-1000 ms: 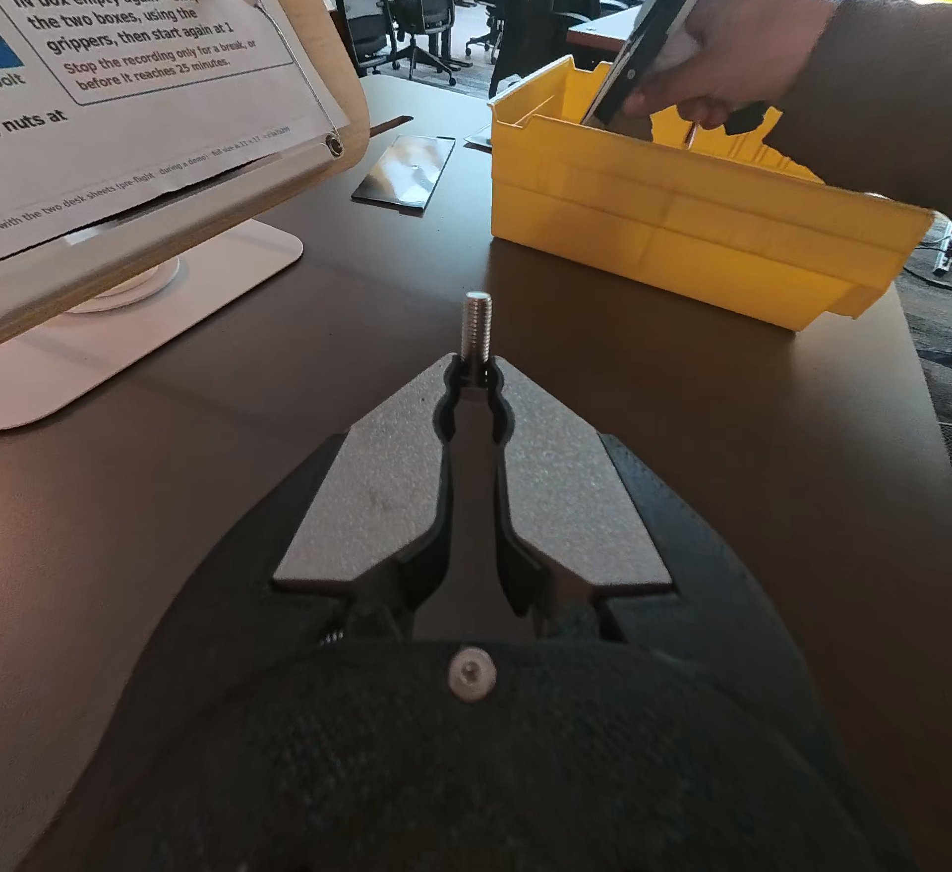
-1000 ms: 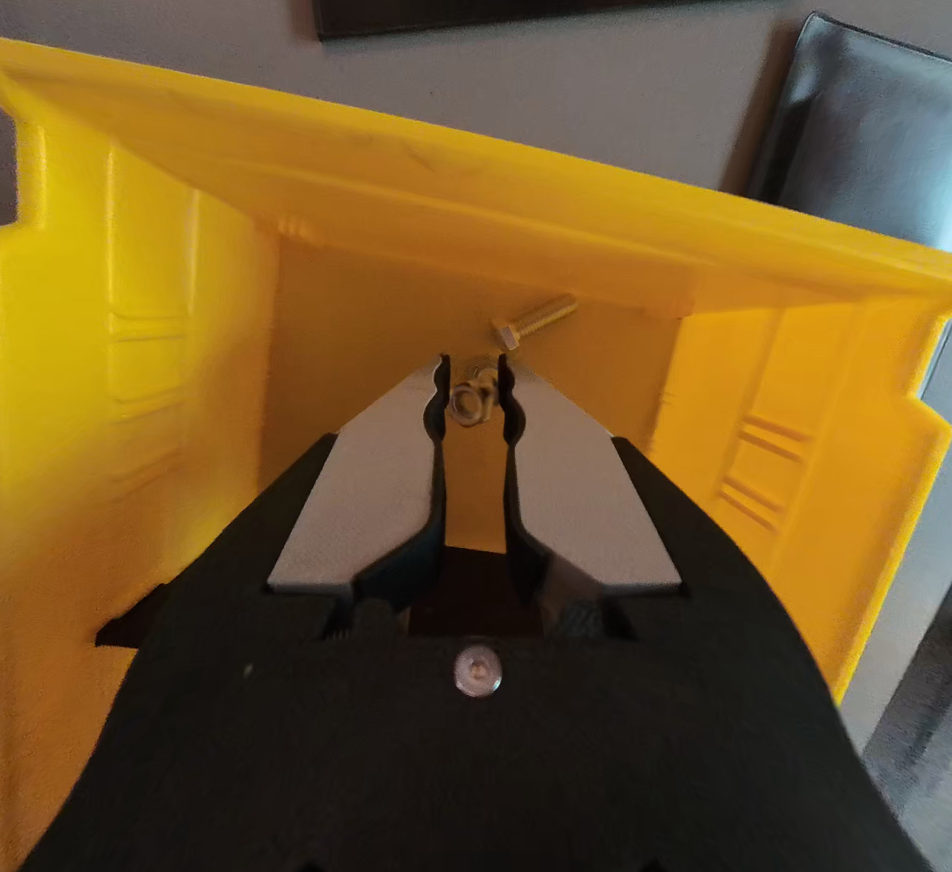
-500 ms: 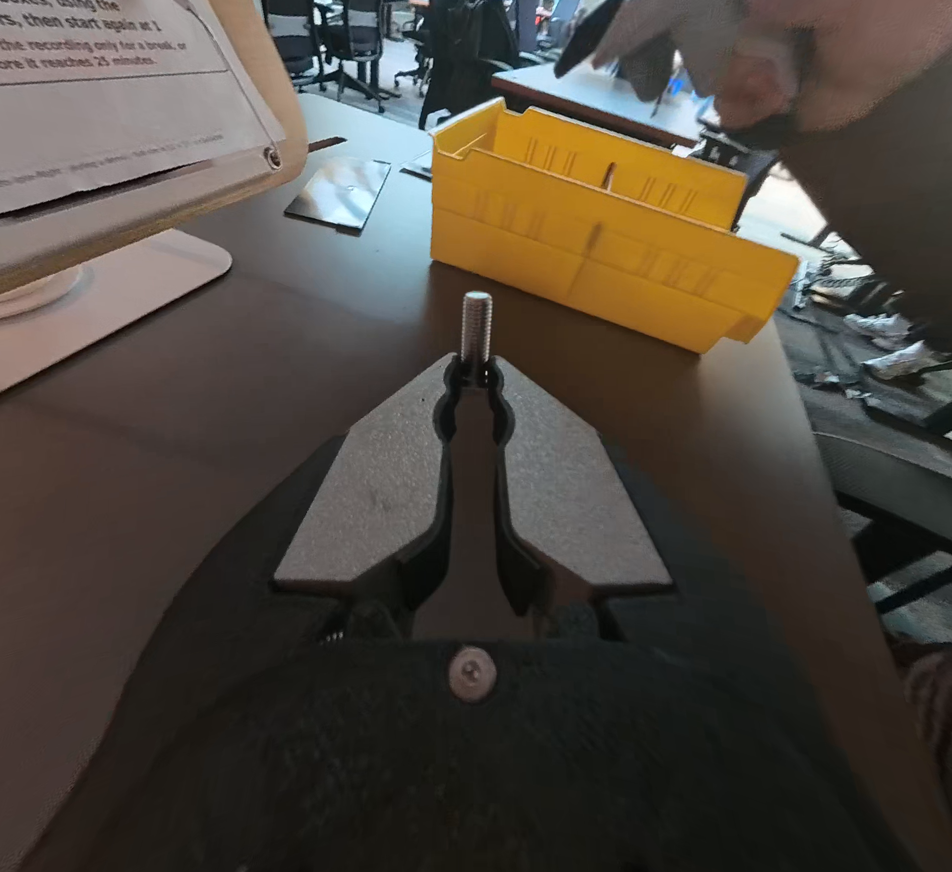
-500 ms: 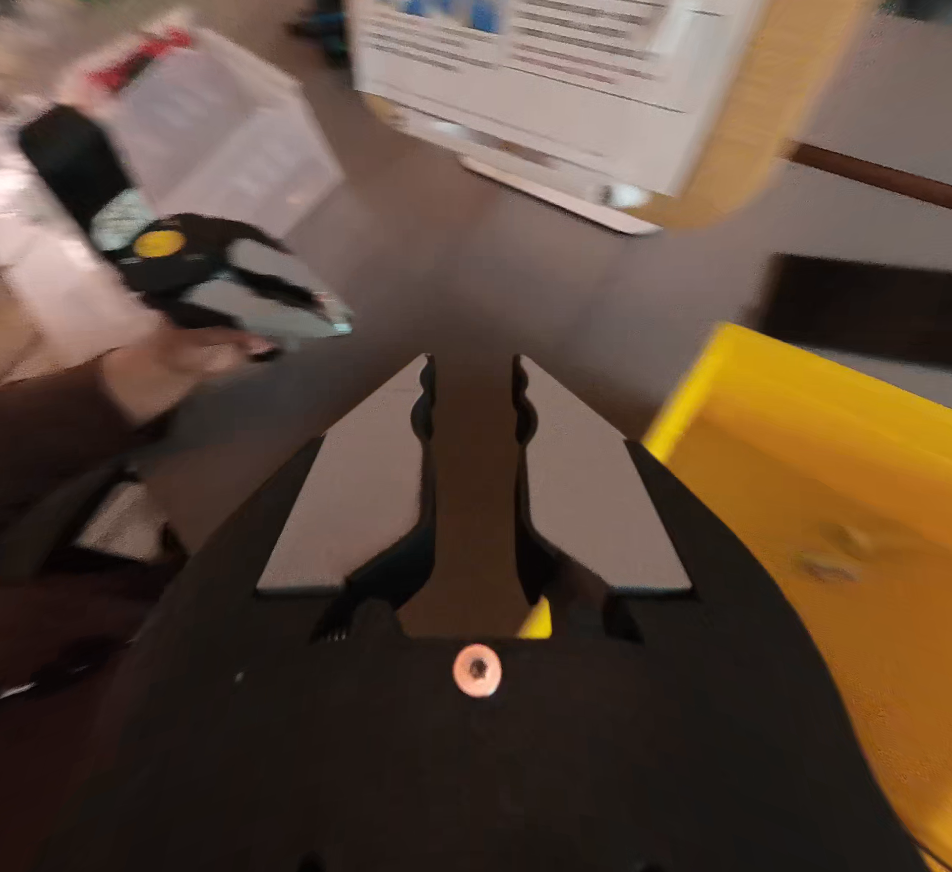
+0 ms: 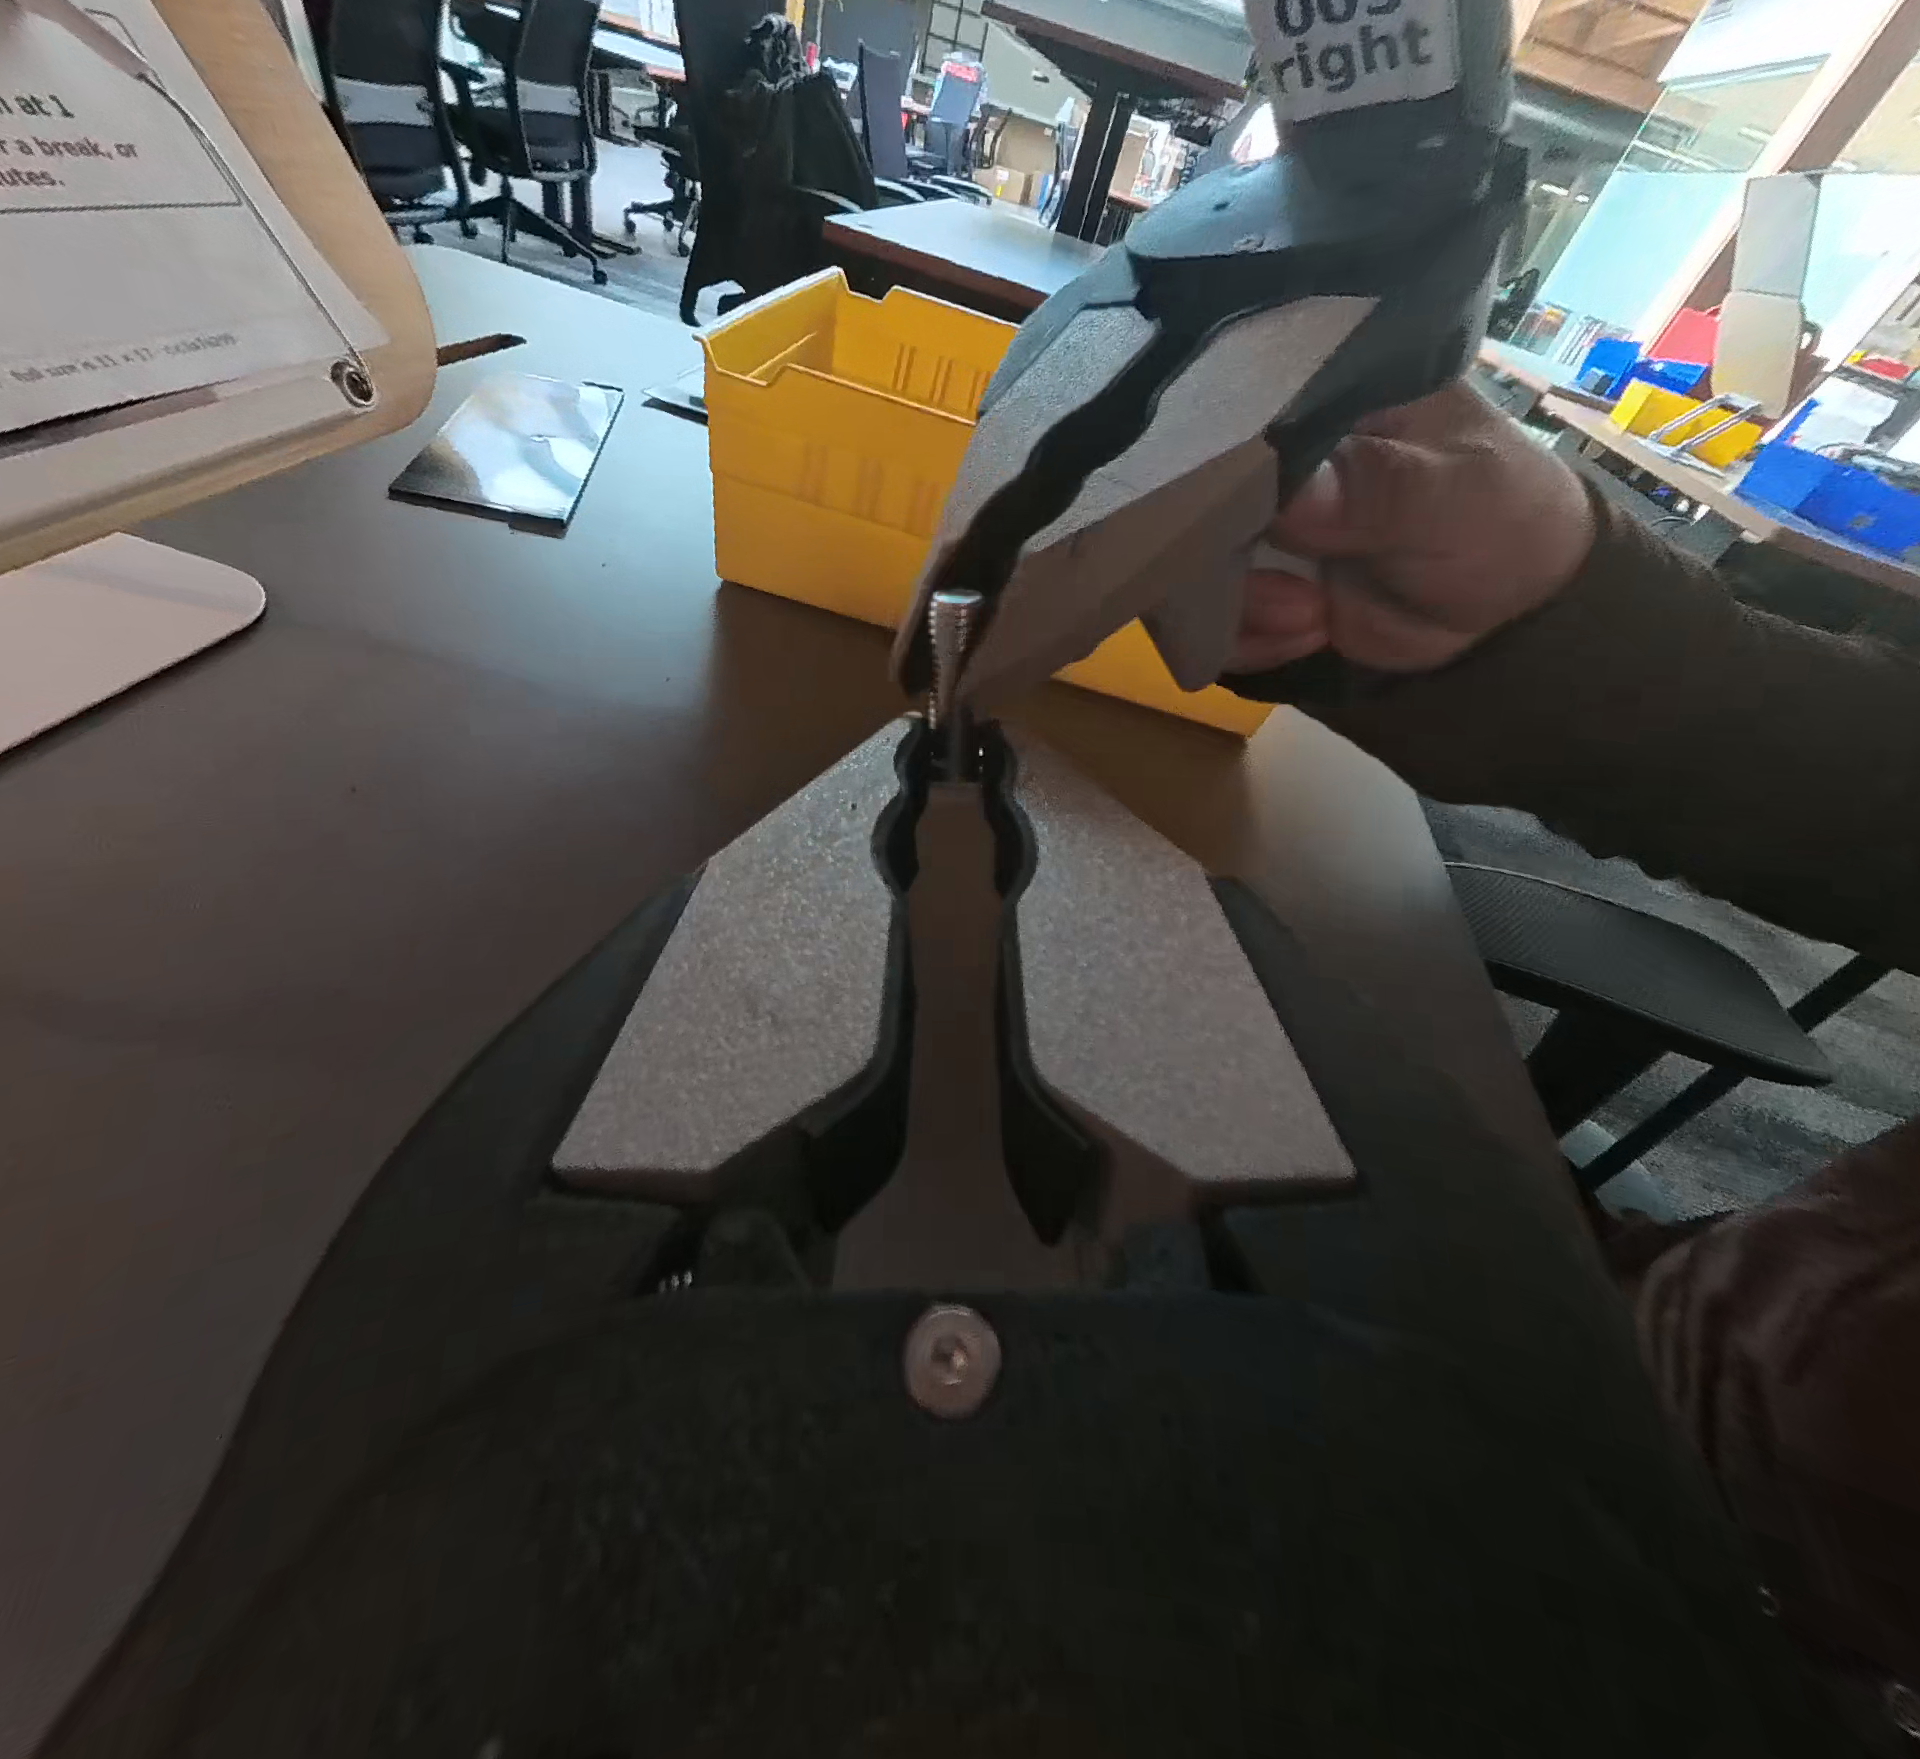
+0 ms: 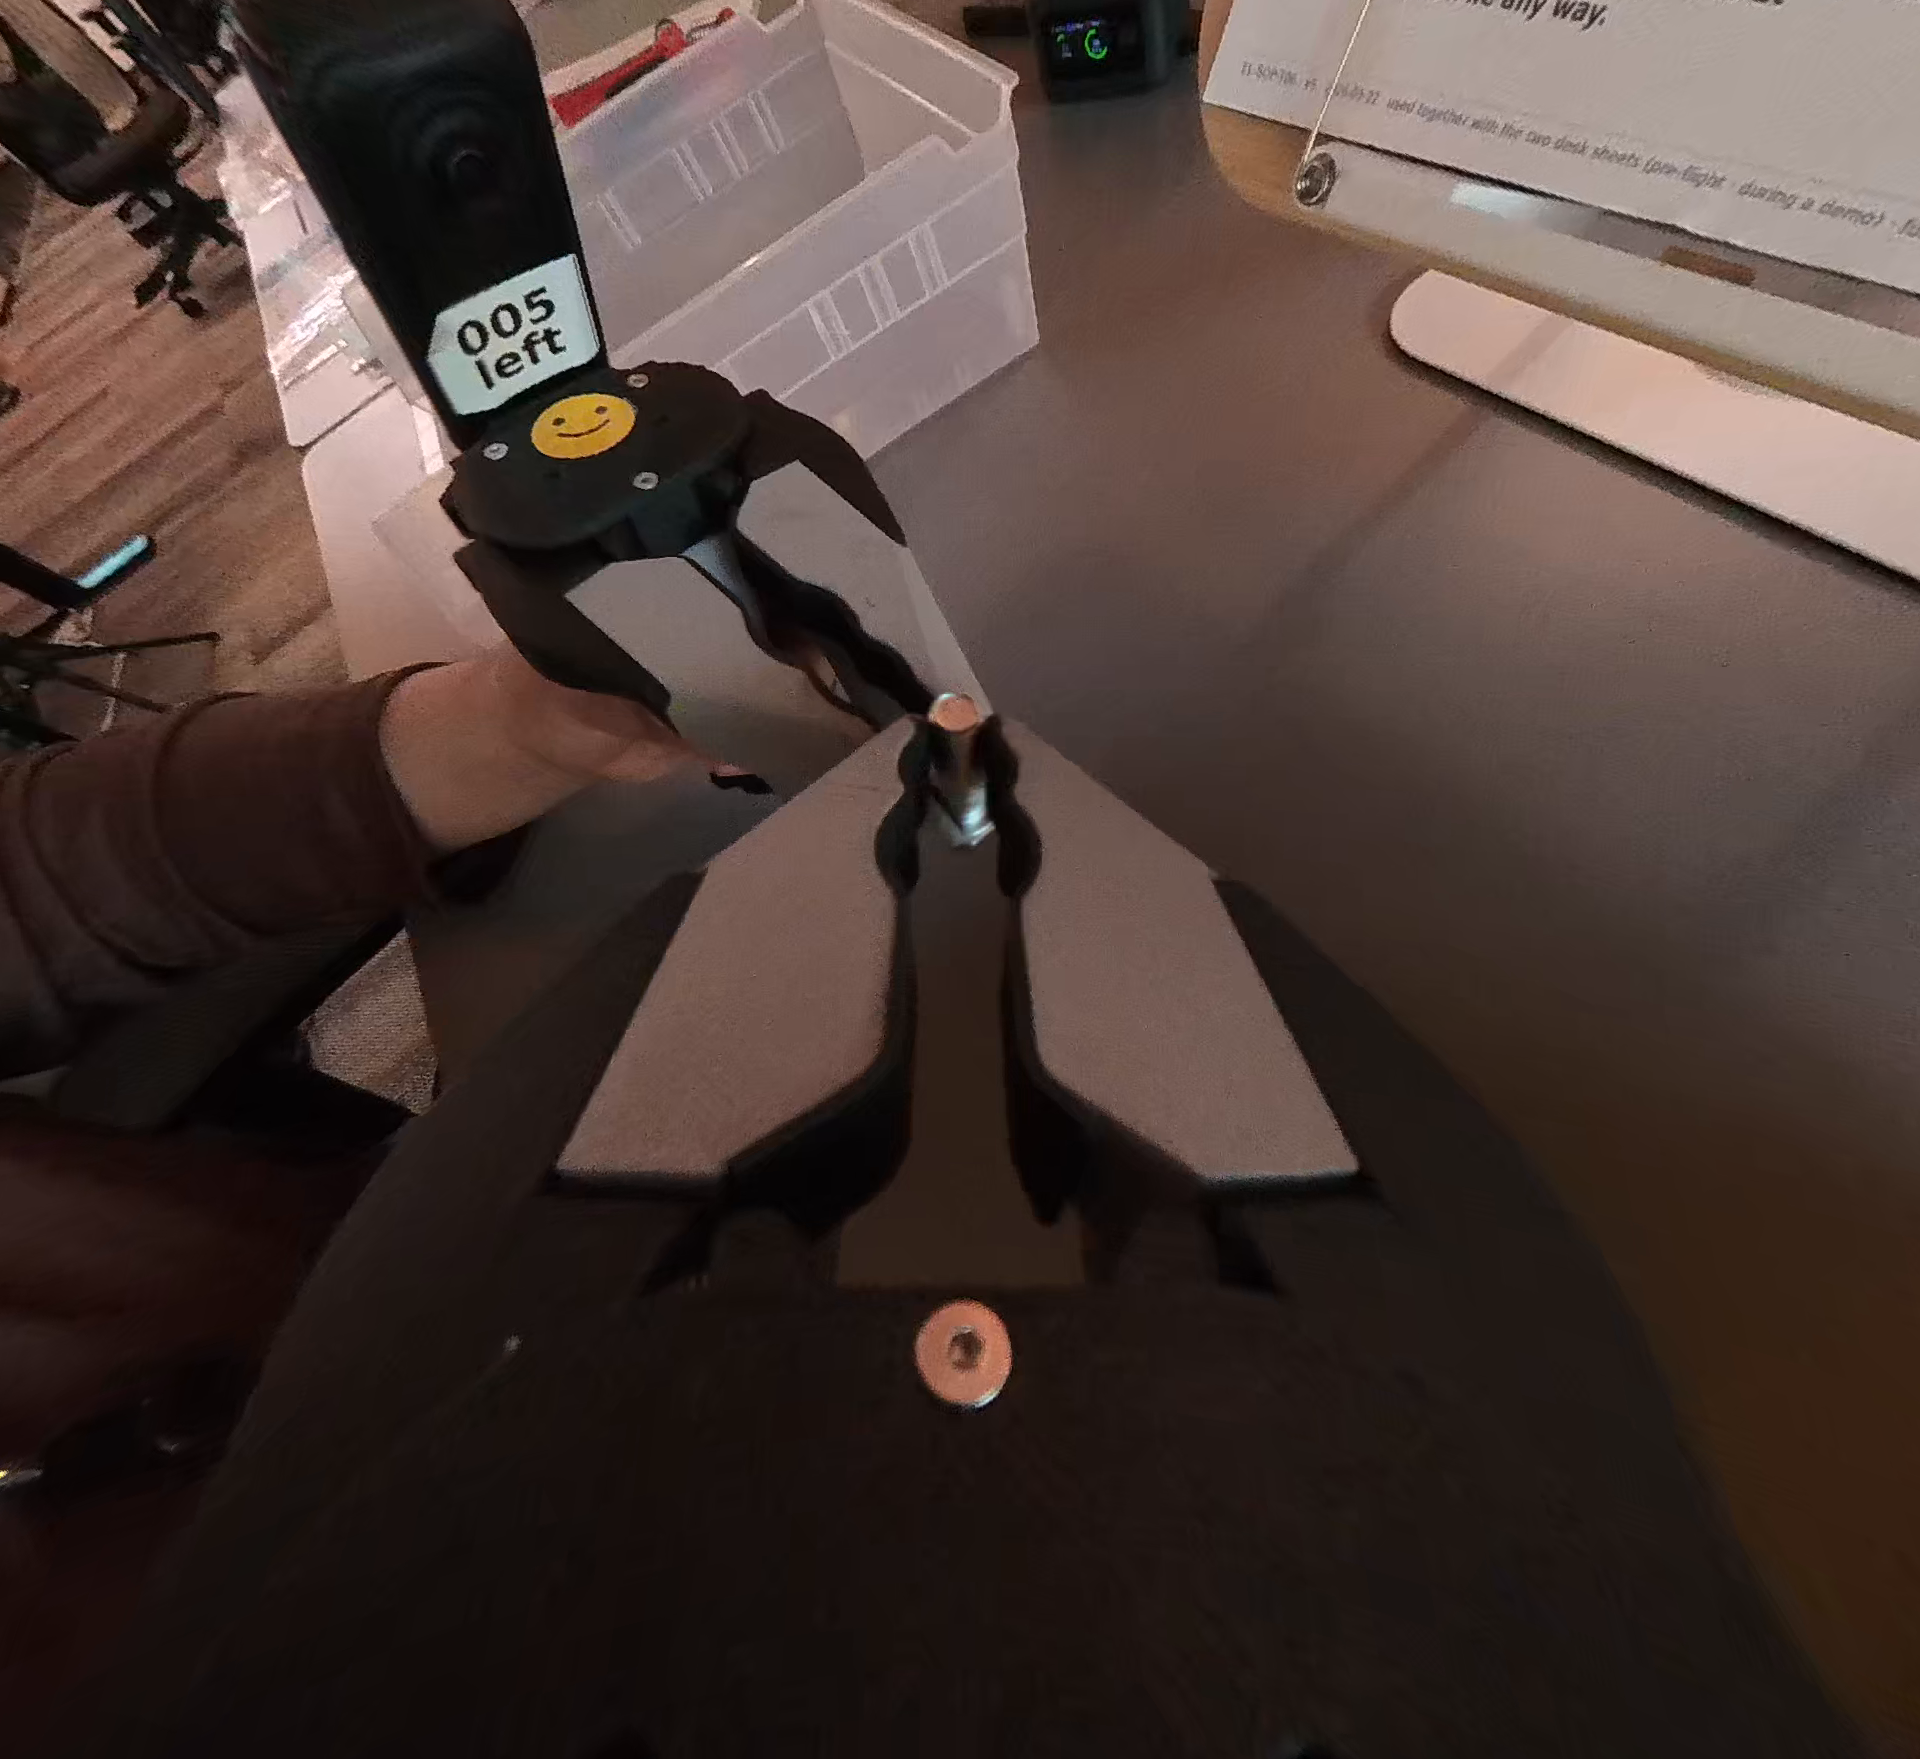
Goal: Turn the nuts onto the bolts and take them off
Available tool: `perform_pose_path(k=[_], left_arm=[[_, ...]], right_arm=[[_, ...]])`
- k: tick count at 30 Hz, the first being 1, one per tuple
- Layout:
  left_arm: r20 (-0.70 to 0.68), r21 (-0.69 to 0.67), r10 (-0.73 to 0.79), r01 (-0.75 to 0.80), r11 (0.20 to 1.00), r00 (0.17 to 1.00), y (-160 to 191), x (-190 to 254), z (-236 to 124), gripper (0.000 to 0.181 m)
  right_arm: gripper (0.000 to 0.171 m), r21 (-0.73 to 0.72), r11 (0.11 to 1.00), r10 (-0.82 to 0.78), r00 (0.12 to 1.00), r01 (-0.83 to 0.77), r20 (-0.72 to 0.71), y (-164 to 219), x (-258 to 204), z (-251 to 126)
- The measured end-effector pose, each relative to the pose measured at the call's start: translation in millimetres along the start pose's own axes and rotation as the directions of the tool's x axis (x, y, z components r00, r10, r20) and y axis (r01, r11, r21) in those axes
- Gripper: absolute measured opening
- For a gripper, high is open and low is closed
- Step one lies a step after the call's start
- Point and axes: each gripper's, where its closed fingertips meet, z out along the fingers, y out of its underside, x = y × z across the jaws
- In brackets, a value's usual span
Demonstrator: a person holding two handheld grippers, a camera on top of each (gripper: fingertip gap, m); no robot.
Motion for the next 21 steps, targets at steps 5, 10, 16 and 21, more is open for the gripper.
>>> perform_pose_path(k=[5,10,16,21], left_arm=[[0.007,0.006,-0.031,0.031,1.0,1.0,-1,-4,1,0.007],[0.019,0.014,-0.017,0.017,1.0,1.0,-4,-6,-5,0.0],[0.064,-0.047,-0.046,0.049,0.998,0.997,8,-15,-2,0.0],[0.069,-0.094,-0.073,0.08,0.992,0.995,19,-16,3,0.0]], right_arm=[[0.007,0.001,0.998,-0.061,0.994,0.061,-0.092,1,9,-3],[0.007,0.046,0.991,-0.107,0.959,0.123,-0.262,-17,23,-47],[0.006,0.037,0.983,-0.14,0.86,0.182,-0.491,-29,45,-164],[0.006,-0.215,0.976,-0.129,0.746,-0.02,-0.654,44,99,-236]])
